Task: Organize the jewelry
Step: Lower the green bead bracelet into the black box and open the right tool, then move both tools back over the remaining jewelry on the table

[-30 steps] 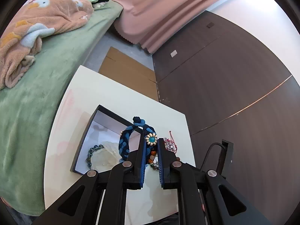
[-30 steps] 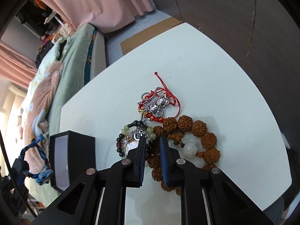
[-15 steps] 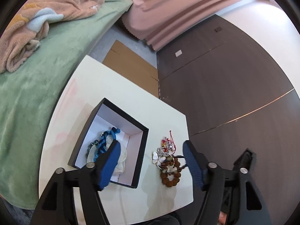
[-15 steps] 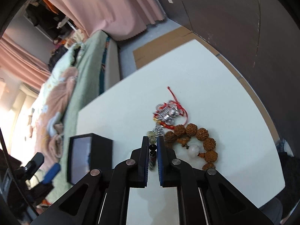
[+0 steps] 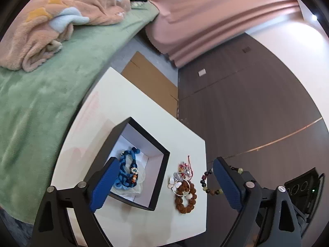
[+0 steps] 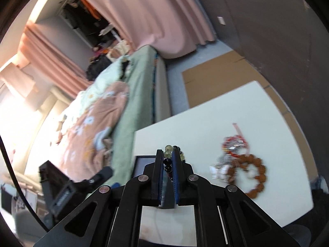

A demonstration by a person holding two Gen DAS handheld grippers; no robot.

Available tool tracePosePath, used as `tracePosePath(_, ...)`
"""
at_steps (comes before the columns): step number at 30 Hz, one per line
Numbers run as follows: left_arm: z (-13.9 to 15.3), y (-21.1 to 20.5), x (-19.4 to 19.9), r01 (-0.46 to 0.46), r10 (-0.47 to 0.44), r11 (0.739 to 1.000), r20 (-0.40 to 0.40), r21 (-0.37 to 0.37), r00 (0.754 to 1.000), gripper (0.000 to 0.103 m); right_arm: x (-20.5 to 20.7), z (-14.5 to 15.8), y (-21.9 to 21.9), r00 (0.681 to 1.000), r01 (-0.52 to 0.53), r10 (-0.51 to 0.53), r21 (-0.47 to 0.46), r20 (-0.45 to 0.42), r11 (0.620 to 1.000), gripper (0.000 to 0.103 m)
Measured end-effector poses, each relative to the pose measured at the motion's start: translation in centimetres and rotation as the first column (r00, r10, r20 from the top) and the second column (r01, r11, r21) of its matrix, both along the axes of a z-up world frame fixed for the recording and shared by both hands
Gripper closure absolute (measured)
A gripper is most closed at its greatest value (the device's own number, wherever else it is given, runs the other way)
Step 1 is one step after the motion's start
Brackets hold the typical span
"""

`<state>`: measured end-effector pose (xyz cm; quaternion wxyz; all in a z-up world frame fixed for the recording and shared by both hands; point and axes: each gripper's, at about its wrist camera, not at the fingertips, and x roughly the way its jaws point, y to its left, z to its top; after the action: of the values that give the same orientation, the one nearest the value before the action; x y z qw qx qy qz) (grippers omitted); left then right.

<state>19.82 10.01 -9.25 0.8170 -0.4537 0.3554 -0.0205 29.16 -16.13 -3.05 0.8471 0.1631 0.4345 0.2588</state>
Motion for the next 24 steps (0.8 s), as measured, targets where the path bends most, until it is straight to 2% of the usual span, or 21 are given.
tracePosePath(7, 0.3, 1.1, -1.0, -0.07, 0.07, 0.998, 0.01, 0.006, 0.997, 0.01, -0.4, -0.7, 5.5, 0.992, -0.123, 0.124, 0.015, -0.026, 0.992, 0.093)
tracePosePath(8, 0.3, 1.1, -1.0, -0.074, 0.074, 0.997, 0.005, 0.01, 0.997, 0.01, -0.4, -0.9, 6.0, 0.99, -0.137, 0.138, 0.004, -0.031, 0.99, 0.085)
tracePosePath(9, 0.3, 1.1, -1.0, -0.076, 0.077, 0.997, -0.002, 0.018, 0.997, 0.01, -0.6, -1.1, 6.4, 0.989, -0.147, 0.146, -0.011, -0.033, 0.989, 0.066)
tracePosePath(11, 0.4, 0.9, -0.9, -0.08, 0.081, 0.996, -0.009, 0.046, 0.997, 0.01, -0.9, -1.2, 6.0, 0.991, -0.135, 0.134, -0.027, -0.017, 0.991, 0.042)
tracePosePath(13, 0.7, 0.6, -0.9, -0.084, 0.085, 0.993, -0.011, 0.085, 0.996, 0.01, -1.3, -1.1, 4.6, 0.995, -0.097, 0.097, -0.032, 0.005, 0.995, 0.041)
tracePosePath(15, 1.1, -0.2, -0.6, -0.073, 0.075, 0.99, -0.01, 0.121, 0.997, 0.01, -1.3, -1.4, 2.6, 0.998, -0.064, 0.063, -0.021, -0.011, 0.998, 0.04)
tracePosePath(24, 1.6, -3.6, 0.8, 0.003, 0.002, 0.978, -0.024, 0.209, 1.0, 0.01, -2.5, -2.7, -6.4, 0.991, 0.126, -0.125, 0.015, -0.047, 0.992, 0.04)
